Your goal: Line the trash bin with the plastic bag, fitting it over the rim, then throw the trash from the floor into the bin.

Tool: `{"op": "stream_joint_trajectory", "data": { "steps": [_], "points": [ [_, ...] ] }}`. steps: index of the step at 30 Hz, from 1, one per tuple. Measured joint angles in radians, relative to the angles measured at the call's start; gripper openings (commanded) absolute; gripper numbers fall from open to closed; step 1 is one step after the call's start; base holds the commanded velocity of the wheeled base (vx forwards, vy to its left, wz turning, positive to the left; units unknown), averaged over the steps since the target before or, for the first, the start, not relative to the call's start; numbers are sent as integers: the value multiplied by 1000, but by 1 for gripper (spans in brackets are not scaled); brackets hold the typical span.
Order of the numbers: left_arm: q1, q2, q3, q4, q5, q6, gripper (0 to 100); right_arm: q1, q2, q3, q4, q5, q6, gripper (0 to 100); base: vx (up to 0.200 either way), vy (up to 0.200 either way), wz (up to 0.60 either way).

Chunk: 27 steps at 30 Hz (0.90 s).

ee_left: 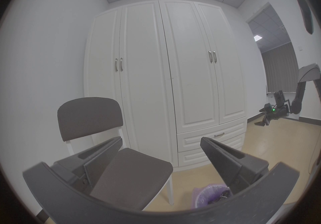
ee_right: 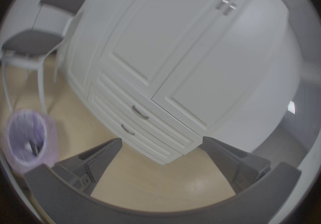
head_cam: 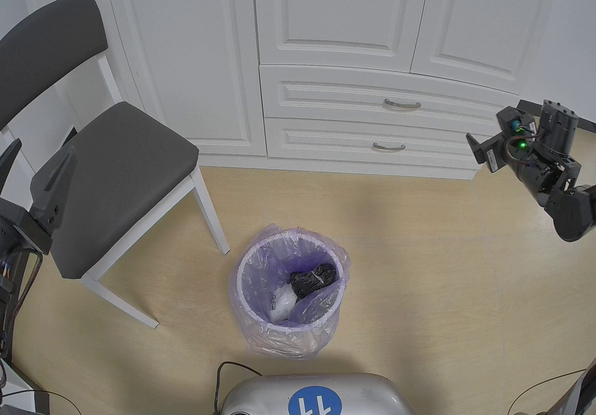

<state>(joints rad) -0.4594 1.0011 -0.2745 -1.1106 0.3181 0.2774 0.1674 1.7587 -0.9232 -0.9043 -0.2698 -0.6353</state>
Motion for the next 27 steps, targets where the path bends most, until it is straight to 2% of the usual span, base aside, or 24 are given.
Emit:
{"op": "stream_joint_trajectory", "data": {
  "steps": [5,7,10,13,19,23,27],
  "points": [
    [2,22,15,0,1,-21,100,-57,-45,60,-73,23,254,100,0,0,0],
    [6,33,23,0,1,-31,100,-63,-57,95,-145,29,358,100,0,0,0],
    [22,51,33,0,1,-42,100,-57,-69,168,-277,33,489,100,0,0,0],
    [52,68,41,0,2,-61,100,-23,-77,264,-399,34,584,100,0,0,0],
    [114,94,58,-4,3,-120,100,83,-87,474,-628,22,692,100,0,0,0],
    [173,91,89,-10,3,-149,100,136,-118,592,-646,-50,725,100,0,0,0],
    [204,49,103,-9,-1,-154,100,159,-189,637,-648,-78,724,100,0,0,0]
  ]
}}
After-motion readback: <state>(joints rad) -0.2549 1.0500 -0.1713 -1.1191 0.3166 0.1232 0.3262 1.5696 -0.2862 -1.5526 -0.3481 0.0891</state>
